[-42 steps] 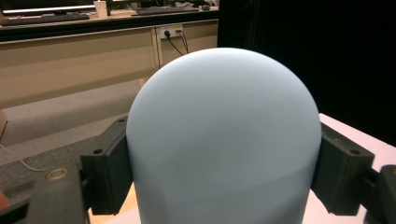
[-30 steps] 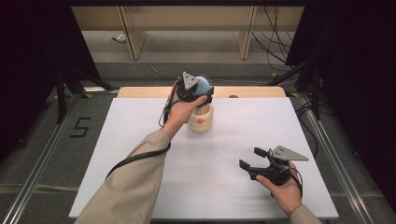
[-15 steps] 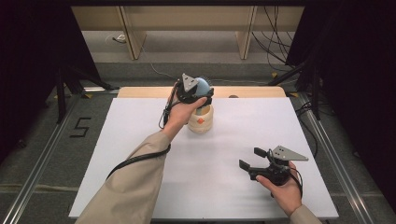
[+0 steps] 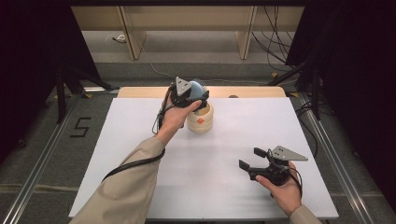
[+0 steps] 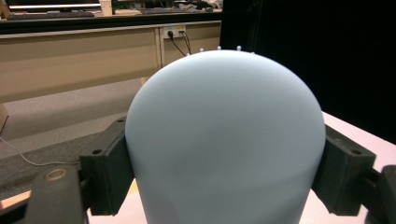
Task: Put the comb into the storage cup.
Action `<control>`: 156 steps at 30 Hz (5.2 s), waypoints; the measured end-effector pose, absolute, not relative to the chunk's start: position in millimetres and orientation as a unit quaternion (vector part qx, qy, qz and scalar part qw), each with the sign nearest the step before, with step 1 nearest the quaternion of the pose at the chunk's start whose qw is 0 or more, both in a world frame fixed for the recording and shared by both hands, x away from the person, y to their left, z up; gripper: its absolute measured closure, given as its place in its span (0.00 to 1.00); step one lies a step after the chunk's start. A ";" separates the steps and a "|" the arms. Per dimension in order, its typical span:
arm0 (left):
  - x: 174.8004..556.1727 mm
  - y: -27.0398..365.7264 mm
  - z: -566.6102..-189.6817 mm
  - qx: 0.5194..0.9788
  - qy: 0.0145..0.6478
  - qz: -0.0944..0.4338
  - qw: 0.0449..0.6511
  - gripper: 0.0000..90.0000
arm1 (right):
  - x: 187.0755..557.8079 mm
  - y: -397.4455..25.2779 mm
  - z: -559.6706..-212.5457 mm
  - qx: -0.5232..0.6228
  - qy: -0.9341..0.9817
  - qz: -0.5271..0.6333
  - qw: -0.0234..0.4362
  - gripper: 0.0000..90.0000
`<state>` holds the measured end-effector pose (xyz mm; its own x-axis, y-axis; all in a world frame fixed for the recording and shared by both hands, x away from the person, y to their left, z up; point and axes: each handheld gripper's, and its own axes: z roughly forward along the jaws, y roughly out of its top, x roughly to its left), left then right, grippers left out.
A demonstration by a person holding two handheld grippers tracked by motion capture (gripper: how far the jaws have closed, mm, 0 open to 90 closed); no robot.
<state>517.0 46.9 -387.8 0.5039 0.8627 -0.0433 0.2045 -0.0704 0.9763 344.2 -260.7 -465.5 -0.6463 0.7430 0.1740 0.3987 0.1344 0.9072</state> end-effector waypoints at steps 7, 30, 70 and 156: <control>508.2 52.4 -388.8 0.666 0.400 0.298 0.554 0.21 | 344.2 -260.4 -465.5 0.388 0.736 0.530 0.162 0.18; 490.6 61.5 -389.9 0.666 0.395 0.298 0.558 0.21 | 344.6 -259.9 -465.7 0.388 0.737 0.530 0.162 0.18; 467.6 70.5 -379.0 0.681 0.357 0.288 0.571 0.04 | 344.6 -259.9 -465.6 0.388 0.736 0.530 0.163 0.18; 410.6 141.7 -406.2 0.705 0.360 0.284 0.541 0.00 | 344.4 -259.7 -464.7 0.391 0.734 0.529 0.167 0.18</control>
<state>410.6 141.7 -406.2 0.5792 0.8151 0.0111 0.1991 -0.1547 0.9677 344.4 -259.7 -464.7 -0.6388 0.7510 0.1674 0.3967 0.1350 0.9080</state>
